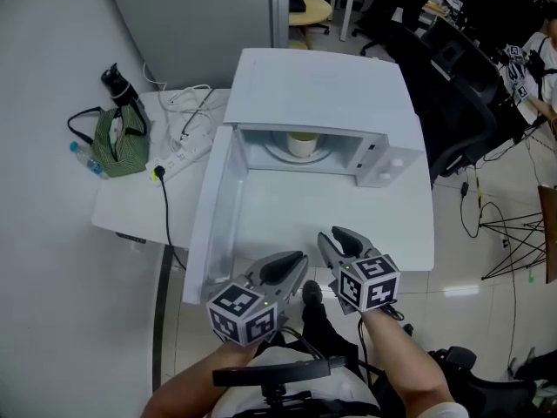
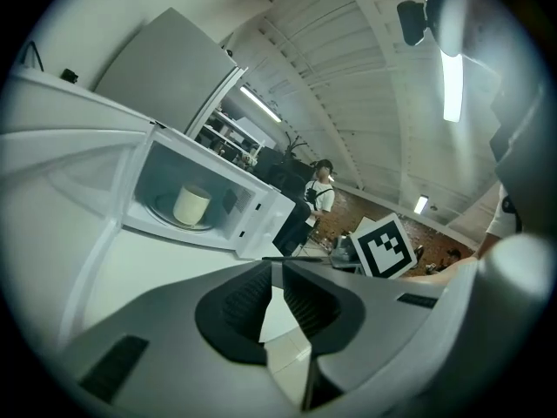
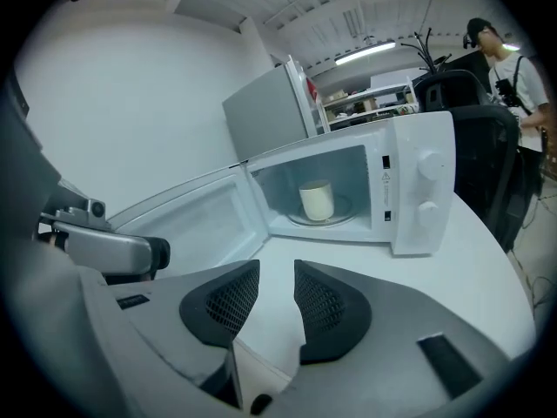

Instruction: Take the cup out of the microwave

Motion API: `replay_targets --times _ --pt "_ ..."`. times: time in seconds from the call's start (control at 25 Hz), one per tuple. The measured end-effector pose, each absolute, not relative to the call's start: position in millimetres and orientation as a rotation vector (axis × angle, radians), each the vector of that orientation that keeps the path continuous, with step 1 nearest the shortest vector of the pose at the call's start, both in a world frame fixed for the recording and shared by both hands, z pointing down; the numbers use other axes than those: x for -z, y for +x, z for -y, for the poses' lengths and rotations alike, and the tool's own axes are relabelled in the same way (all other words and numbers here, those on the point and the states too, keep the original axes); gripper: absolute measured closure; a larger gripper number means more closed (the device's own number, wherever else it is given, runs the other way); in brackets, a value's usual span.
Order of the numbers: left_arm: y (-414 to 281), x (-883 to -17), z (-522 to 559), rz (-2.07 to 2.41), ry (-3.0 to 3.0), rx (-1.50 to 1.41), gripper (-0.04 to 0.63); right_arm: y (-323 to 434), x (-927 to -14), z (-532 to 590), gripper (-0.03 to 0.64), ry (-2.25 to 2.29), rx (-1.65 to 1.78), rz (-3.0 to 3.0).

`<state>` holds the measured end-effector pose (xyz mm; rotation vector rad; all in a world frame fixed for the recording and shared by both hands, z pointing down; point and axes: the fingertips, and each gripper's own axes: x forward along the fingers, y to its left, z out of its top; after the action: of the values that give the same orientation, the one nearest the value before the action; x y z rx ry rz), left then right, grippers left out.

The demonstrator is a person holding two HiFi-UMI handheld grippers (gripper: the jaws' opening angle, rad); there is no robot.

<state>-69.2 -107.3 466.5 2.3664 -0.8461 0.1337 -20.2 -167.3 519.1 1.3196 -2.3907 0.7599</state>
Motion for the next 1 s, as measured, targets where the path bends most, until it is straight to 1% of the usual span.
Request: replay_targets --times 0.4,0.84,0.92,0.96,1.0 --pt "-21.5 -476.1 189.1 0.964 2.35 -0.224 0.549 6.7 -531.9 233.6 0.468 1.226 -0.749 2.44" --pt "-18.8 -491.1 250.7 1.058 2.296 -0.239 0.549 13.0 -539.6 309.1 0.466 1.24 -0.641 2.47" --pt "-20.4 -492.3 262.3 1.073 2.291 -0.227 0.549 12.1 -540.2 327.9 0.416 1.261 -0.623 2.473" --pt "-21.3 -493.1 267.5 1.08 2.289 -0.224 0.549 10.8 -539.9 337.2 0.401 1.272 -0.607 2.476" --pt "-22.4 -493.9 272.3 1.087 2.287 -0.222 0.549 8.8 -539.1 346.3 0.364 1.284 -0.582 2.478"
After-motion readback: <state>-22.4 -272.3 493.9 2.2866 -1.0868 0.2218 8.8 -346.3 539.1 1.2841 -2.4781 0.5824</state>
